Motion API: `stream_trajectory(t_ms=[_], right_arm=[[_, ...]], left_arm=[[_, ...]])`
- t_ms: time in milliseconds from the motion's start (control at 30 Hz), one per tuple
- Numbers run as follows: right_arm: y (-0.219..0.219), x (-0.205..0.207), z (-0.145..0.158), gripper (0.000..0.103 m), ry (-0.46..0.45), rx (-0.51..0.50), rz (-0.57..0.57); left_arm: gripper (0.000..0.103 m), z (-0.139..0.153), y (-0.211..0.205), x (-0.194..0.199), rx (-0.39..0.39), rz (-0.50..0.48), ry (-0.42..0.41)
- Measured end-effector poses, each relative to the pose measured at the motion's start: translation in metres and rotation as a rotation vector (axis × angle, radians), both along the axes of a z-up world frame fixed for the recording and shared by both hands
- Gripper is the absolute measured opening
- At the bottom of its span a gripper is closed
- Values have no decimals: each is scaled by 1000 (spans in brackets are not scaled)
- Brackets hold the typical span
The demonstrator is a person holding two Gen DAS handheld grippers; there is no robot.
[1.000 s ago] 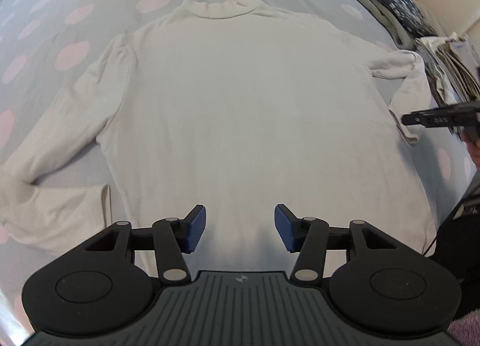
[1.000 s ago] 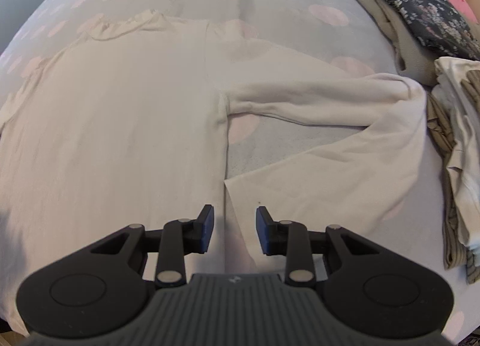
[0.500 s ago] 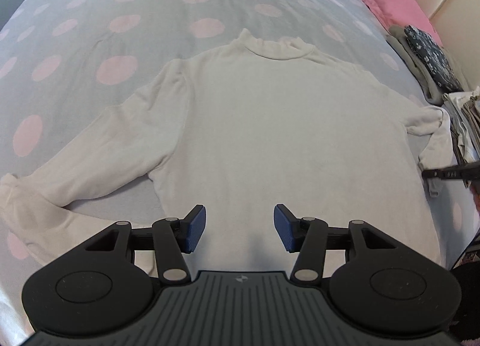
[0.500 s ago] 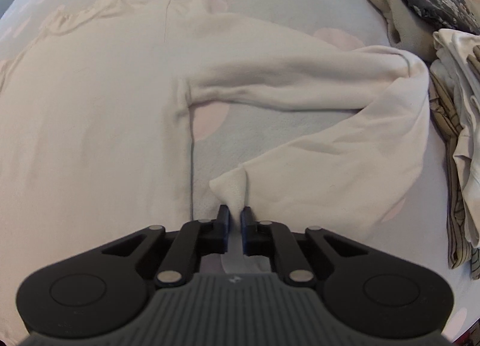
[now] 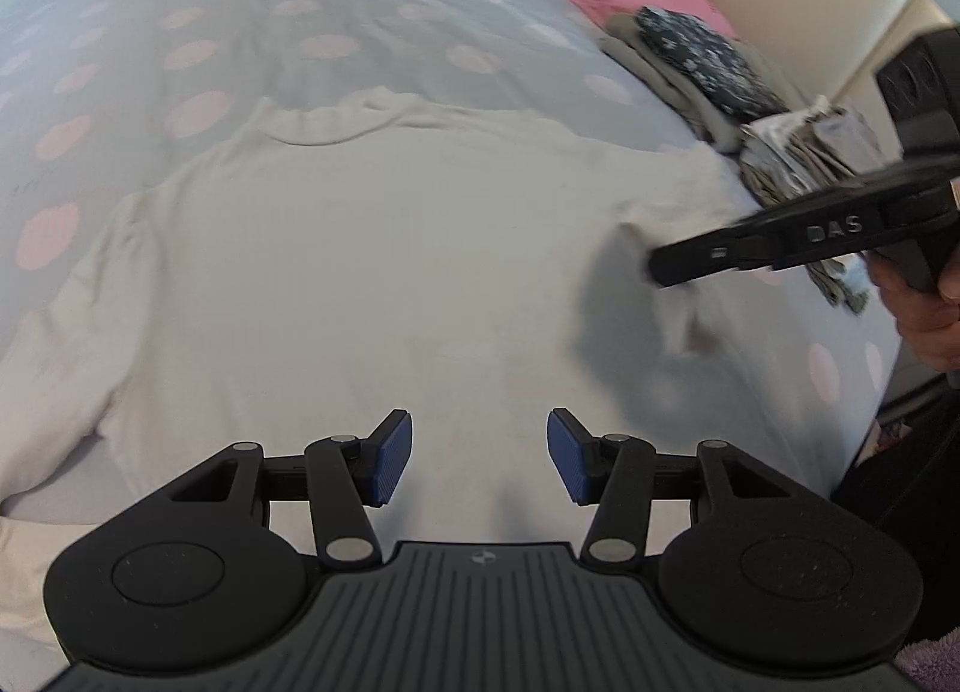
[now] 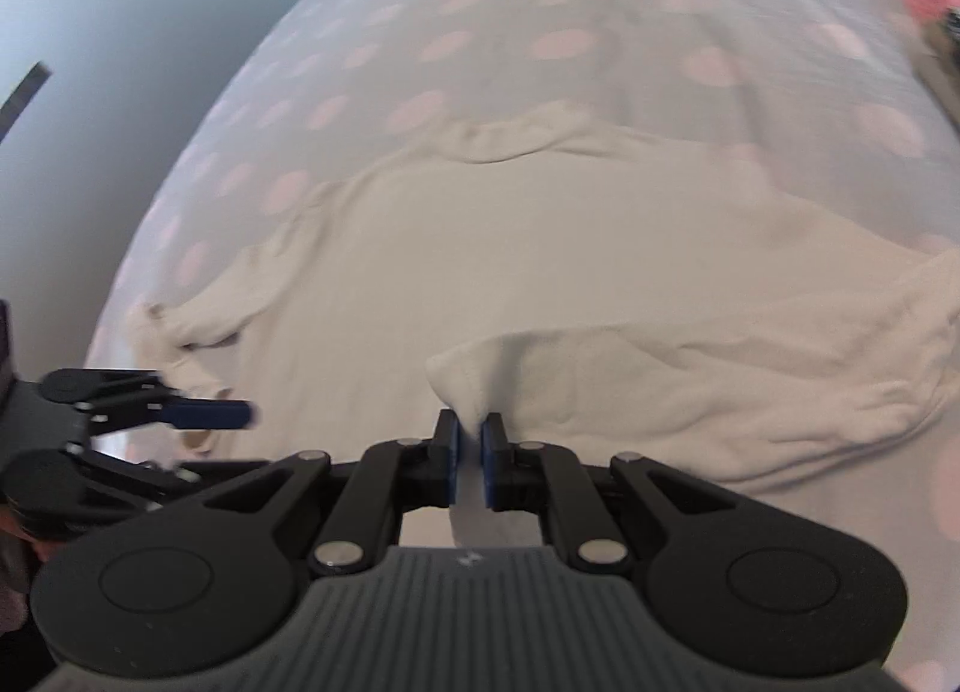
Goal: Fold clothes
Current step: 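Grasp the sleeve with the right gripper and fold it across the shirt body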
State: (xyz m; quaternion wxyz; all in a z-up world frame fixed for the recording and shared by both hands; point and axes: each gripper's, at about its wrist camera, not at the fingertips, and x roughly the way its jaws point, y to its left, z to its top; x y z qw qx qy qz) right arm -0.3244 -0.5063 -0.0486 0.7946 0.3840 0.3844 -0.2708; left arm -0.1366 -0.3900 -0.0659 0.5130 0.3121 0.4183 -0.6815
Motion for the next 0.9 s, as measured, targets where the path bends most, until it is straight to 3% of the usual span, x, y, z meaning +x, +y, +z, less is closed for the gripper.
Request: stream_trajectory(t_ms=[167,533,633,700,733,900], right_arm=[[11,36,-15,9,26,30,70],[19,45,-22,9,56,34,85],[20,44,-25,9,63,36,84],[21,44,-27,9,68,38,79],[20,43,-28,9,67,42,75],[19,37,-32,9,61,59,65]], left_arm=[[48,-10,1,-15,-4,-43,58],[50,-18,-17,-33,5,-32,156],[41,-26,-25,-40,29,-21,162],[28,-31,-30,-44,49,-19,157],[27,-33,-31,-46,51,-22,154],[5,-36,-30,-53,34,-28,86]])
